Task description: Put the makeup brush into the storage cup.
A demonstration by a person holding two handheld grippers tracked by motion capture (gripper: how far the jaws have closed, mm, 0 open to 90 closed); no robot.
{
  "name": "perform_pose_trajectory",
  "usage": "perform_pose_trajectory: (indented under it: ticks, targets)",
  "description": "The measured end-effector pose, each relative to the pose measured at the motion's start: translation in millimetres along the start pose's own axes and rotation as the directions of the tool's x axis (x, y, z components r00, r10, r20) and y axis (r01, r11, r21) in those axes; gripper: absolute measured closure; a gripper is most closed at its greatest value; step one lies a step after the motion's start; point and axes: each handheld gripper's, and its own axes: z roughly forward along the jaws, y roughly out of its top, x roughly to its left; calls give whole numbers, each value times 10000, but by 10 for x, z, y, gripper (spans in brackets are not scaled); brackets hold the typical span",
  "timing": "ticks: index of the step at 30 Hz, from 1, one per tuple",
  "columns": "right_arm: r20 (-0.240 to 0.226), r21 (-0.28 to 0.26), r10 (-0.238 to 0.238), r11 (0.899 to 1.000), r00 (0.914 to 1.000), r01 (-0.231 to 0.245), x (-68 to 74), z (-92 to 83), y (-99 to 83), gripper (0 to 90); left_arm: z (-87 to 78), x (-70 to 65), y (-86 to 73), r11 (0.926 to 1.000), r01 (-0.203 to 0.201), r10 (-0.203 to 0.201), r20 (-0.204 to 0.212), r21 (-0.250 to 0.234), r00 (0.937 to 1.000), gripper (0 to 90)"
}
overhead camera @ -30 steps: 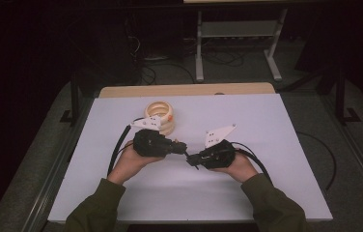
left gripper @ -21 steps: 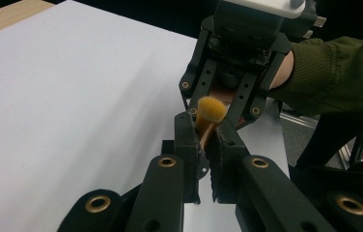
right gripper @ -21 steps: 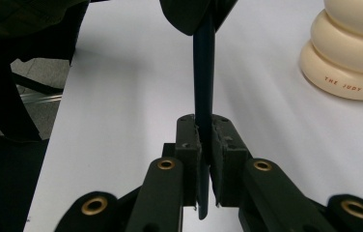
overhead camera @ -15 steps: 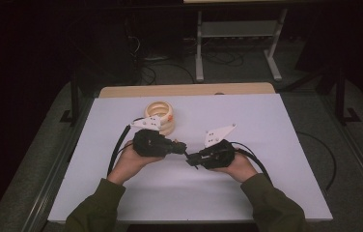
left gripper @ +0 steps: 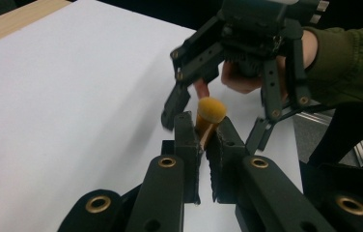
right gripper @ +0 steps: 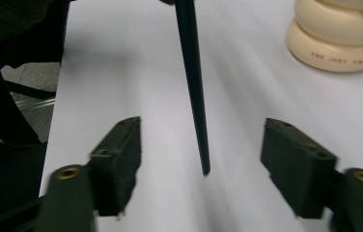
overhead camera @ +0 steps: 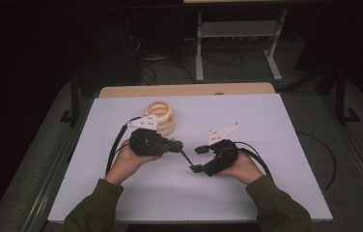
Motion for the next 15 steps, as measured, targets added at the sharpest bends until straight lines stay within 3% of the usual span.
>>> perform_pose_trajectory:
  ticks: [2, 8, 15]
  targets:
    - [116, -31, -10, 10000, 9999, 10, -4, -17, -10, 214, -13, 5, 2, 10000, -64, 65, -106, 62, 9999, 836]
    - [1236, 238, 159, 9995, 9922, -190, 33, -143, -92, 121, -54, 5, -4, 9999, 76, -73, -395, 75, 9992, 836]
    - [1445, 146, 363, 9991, 9888, -388, 66, -317, -225, 97, -119, 25, -11, 9998, 144, -137, -596, 101, 9981, 836]
